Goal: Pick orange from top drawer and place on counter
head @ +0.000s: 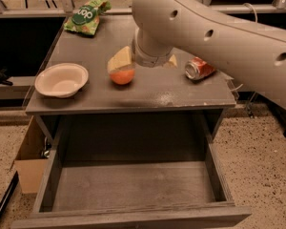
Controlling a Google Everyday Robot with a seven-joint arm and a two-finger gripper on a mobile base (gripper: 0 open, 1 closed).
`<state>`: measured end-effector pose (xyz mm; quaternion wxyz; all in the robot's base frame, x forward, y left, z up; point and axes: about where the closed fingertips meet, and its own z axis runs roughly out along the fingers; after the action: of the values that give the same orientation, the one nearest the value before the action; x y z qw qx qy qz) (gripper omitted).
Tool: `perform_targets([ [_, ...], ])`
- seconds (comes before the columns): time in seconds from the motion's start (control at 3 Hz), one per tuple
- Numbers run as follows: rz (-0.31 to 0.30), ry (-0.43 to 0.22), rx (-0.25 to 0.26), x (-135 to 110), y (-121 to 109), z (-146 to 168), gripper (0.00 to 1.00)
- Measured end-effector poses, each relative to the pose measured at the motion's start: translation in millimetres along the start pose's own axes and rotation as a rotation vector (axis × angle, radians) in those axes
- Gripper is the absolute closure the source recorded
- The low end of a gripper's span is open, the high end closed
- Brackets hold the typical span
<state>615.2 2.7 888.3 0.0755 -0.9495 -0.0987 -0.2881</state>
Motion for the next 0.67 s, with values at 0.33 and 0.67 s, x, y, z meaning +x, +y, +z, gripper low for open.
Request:
perform_targets([
  [0.33,-0.003,0.004,0.017,1,-1,-2,0.0],
  [0.67,-0.04,0.029,0.118,5,-5,-15,0.0],
])
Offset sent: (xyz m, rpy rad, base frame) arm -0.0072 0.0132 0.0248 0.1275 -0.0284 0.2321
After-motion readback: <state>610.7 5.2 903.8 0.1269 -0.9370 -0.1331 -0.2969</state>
